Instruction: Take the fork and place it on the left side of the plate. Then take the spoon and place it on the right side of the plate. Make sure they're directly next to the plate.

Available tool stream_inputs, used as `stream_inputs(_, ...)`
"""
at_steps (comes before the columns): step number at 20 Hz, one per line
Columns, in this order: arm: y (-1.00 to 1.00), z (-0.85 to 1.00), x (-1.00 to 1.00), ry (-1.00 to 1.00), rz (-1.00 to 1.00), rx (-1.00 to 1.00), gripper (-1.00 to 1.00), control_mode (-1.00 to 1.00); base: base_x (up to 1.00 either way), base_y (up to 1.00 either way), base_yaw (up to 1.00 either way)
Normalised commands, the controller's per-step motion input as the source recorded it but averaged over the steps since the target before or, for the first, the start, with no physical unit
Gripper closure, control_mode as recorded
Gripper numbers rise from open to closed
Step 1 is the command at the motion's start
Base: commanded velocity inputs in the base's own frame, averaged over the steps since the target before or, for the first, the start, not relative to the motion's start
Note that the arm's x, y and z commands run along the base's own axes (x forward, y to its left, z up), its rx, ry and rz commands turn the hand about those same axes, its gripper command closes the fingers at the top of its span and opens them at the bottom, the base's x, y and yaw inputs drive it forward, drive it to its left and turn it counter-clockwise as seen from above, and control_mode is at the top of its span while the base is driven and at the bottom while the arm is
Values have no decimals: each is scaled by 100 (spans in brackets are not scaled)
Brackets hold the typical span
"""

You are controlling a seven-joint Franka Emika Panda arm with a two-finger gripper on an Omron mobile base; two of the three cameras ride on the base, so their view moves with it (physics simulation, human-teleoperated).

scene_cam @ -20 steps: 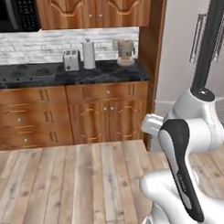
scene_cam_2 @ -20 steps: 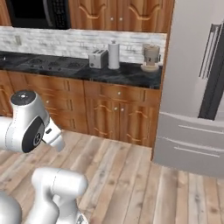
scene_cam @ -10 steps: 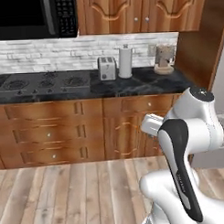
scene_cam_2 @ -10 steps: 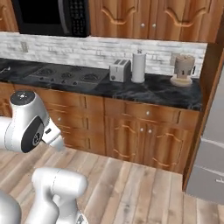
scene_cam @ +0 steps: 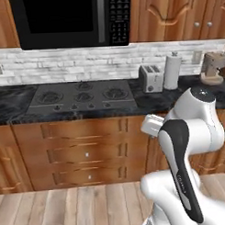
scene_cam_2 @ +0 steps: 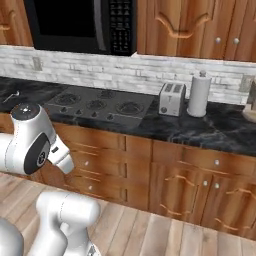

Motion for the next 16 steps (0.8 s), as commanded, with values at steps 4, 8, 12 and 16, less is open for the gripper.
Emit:
stream_inputs(4,0,0,0,0,0,0,-100,100,100,100,0)
stream_inputs(8,0,0,0,0,0,0,-100,100,100,100,0)
stream_inputs(12,0,0,0,0,0,0,-100,100,100,100,0)
stream_inputs(16,0,0,0,0,0,0,-100,100,99,100,0)
